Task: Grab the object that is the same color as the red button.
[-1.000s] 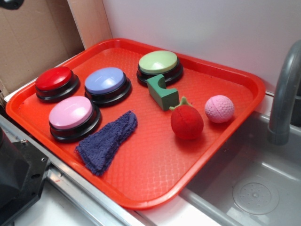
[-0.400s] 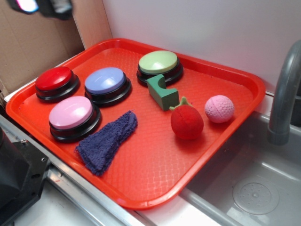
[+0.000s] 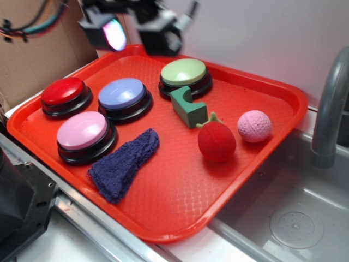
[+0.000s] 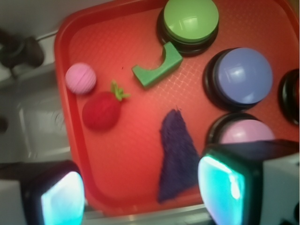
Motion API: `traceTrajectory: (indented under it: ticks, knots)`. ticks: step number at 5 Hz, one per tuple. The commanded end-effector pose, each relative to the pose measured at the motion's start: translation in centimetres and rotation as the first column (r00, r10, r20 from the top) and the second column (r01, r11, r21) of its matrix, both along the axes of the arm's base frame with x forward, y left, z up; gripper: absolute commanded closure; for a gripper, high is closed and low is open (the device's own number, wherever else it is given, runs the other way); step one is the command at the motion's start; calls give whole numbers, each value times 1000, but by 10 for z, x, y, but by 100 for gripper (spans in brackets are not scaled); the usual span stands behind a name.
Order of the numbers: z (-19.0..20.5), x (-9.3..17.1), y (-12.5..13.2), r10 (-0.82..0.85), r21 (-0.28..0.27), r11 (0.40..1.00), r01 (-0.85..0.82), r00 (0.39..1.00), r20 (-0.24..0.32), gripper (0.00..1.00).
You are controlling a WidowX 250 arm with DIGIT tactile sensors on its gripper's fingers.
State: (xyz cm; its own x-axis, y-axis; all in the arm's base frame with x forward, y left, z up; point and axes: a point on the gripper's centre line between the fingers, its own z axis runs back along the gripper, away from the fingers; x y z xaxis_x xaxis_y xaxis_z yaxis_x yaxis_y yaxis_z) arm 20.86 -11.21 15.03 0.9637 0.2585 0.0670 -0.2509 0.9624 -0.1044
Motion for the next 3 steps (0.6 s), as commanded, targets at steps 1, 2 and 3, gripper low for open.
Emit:
traceTrajectory:
  ticks: [1,2,3]
  knots:
    - [-45,36,-32,27,-6,1000,-27,999,37,0]
    - [-67,42,-33,56,0,998,-56,998,33,0]
    - [-84,45,-30,62,-6,998,-62,998,-18,0]
